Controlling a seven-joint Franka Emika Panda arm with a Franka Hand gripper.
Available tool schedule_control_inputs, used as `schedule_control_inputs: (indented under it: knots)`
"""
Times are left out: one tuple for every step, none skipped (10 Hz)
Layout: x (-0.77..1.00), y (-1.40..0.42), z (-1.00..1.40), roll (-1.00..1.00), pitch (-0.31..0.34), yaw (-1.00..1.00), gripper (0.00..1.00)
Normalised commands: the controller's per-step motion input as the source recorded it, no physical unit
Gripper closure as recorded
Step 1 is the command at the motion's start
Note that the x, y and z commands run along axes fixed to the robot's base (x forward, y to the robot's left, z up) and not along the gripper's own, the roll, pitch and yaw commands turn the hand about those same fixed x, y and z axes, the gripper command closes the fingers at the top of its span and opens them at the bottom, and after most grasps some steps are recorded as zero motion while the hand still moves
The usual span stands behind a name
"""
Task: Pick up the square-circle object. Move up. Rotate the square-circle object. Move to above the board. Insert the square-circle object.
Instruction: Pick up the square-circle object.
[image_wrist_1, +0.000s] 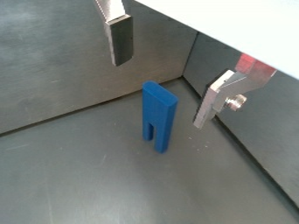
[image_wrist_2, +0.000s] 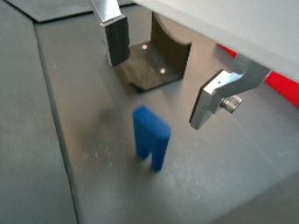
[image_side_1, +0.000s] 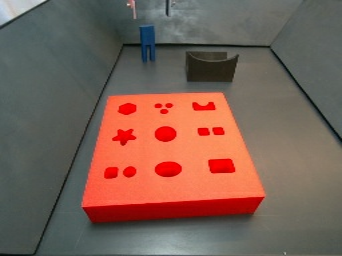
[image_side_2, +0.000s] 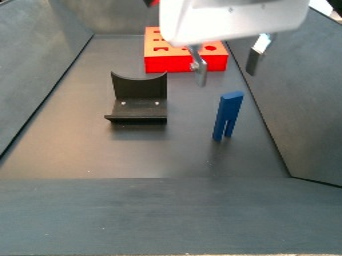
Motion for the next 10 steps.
schedule_control_inputs:
  knots:
    - [-0.28, 0.14, -0.40, -0.04, -0.100, 0.00, 0.00]
    - [-0.04, 0.07, -0.42, -0.07, -0.114, 0.00, 0.00]
    - [0.00, 0.07, -0.46, -0.10, -0.117, 0.02, 0.00]
    - [0.00, 0.04, -0.50, -0.14, -0.133, 0.06, 0.00]
    - [0.00, 0.04, -0.51, -0.19, -0.120, 0.08, 0.00]
    - [0.00, 0.06, -0.49, -0.18, -0.109, 0.06, 0.00]
    - [0.00, 0.07, -0.41, -0.16, -0.086, 0.06, 0.00]
    - [0.00, 0.06, -0.31, -0.14, -0.073, 0.04, 0.00]
    - [0.00, 0.01, -0.15, -0.09, -0.049, 0.01, 0.00]
    - [0.00, 0.00, 0.00, 0.00, 0.000, 0.00, 0.00]
